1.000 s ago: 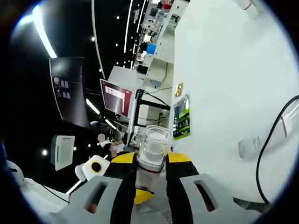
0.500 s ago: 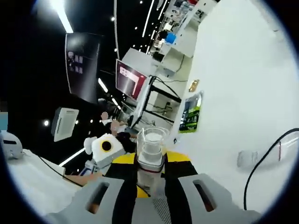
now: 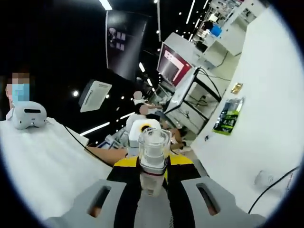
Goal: Arrange the skincare products in the storage area until every visible bottle or jar stands upright without overlapping.
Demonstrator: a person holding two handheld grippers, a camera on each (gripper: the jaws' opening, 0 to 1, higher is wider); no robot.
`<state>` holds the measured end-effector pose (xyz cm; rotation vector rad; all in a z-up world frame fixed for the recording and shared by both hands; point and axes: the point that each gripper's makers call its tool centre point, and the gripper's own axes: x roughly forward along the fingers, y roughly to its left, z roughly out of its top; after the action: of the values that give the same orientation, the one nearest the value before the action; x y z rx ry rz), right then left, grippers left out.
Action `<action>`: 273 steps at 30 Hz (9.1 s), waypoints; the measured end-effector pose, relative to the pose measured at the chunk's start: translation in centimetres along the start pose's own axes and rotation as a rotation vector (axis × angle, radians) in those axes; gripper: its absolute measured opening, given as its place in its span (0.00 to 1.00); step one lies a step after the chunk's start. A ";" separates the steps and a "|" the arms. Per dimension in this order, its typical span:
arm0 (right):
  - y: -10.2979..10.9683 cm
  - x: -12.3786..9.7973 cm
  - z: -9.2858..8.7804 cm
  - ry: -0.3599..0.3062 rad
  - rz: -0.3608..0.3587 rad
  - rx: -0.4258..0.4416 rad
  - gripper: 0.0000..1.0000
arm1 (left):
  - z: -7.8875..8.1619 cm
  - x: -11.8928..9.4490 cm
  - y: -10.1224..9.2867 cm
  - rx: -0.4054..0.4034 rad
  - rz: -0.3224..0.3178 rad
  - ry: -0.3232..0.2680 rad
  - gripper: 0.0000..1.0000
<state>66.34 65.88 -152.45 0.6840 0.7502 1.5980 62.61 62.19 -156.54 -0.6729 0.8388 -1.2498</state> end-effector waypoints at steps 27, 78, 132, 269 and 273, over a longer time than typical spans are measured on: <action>-5.8 1.3 2.2 -0.151 -0.402 0.034 0.21 | 2.6 -2.3 6.5 0.118 0.473 -0.130 0.22; -5.2 -14.0 12.6 -0.142 -0.944 -0.485 0.19 | 0.9 -2.8 9.7 0.495 0.768 0.075 0.24; -21.7 -23.8 13.7 -0.291 -1.347 -0.577 0.19 | -2.8 0.1 9.9 0.501 0.666 0.280 0.26; -27.2 -25.8 12.4 -0.402 -1.526 -0.338 0.17 | -4.3 0.2 10.5 0.451 0.636 0.369 0.21; -27.3 -25.6 12.3 -0.404 -1.520 -0.331 0.17 | -4.4 0.2 10.5 0.452 0.636 0.372 0.21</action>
<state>96.30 44.79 -166.80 0.0443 0.4343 0.1458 64.57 64.15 -167.59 0.1986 0.9312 -0.9308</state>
